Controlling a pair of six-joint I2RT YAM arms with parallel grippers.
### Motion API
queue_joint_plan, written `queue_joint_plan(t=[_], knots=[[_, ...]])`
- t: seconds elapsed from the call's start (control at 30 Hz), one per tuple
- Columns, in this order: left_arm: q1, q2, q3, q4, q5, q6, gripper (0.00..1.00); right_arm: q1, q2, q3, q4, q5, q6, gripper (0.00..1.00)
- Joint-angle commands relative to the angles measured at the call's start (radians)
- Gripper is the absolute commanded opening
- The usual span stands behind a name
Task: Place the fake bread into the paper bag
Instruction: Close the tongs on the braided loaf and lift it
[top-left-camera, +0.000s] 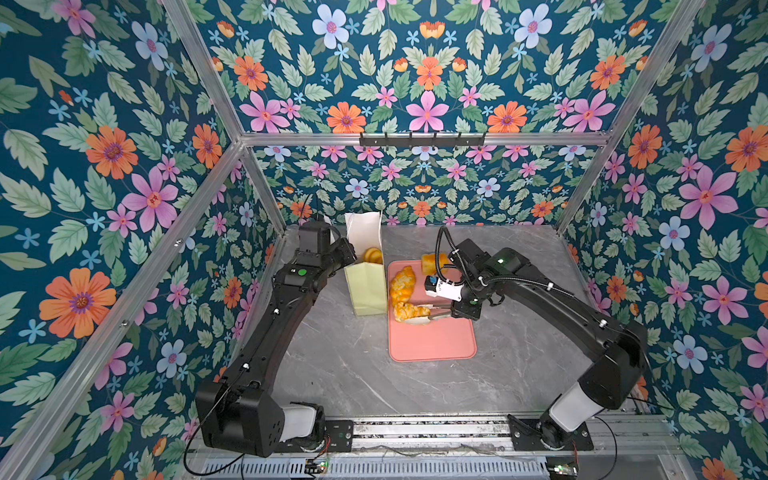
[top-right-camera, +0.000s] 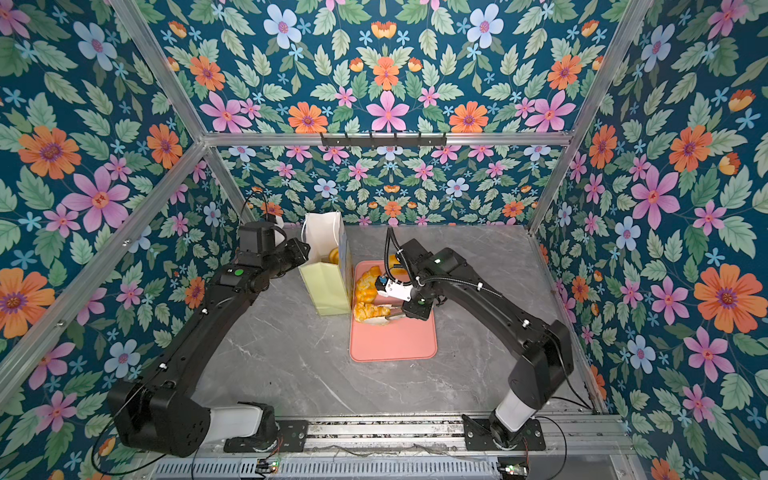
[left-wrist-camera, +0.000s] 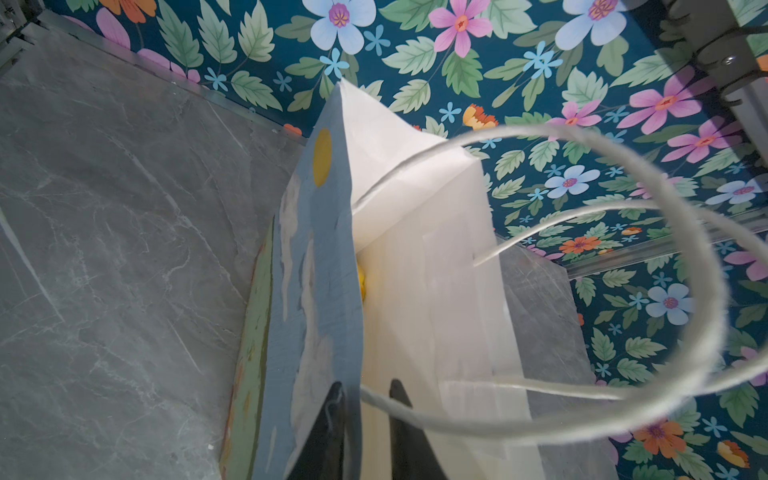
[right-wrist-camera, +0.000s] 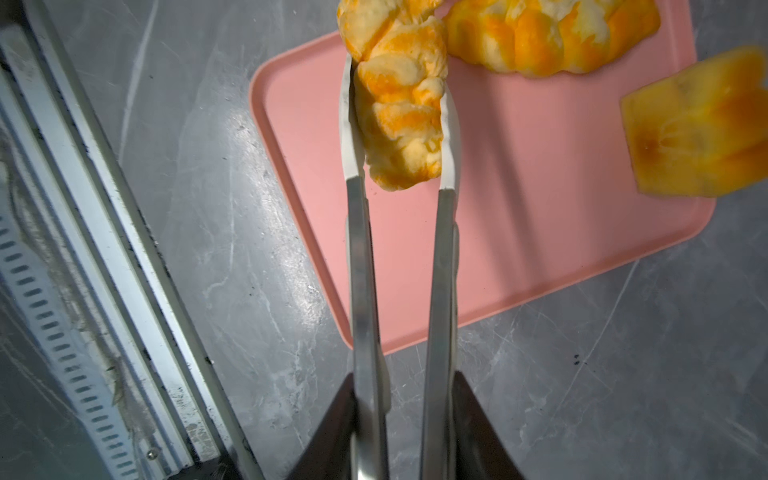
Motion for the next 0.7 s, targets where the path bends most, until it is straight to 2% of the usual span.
queue_joint_plan(t=[0.0,0.13,0.33,0.67], knots=[[0.001,-0.007,0.015,-0.001,0.000,0.010,0.22,0.009,-0.052,0.005,-0.034,-0.045,0.061,0.31],[0.001,-0.007,0.019,-0.009,-0.005,0.021,0.26,0.024,-0.074,0.058,-0.087,-0.079,0.156,0.32],[0.000,-0.025,0.030,-0.028,-0.046,0.044,0.34,0.059,-0.027,0.181,-0.190,-0.092,0.338,0.32],[0.000,-0.039,0.047,-0.079,-0.103,0.087,0.35,0.088,-0.084,0.232,-0.197,-0.118,0.448,0.28]])
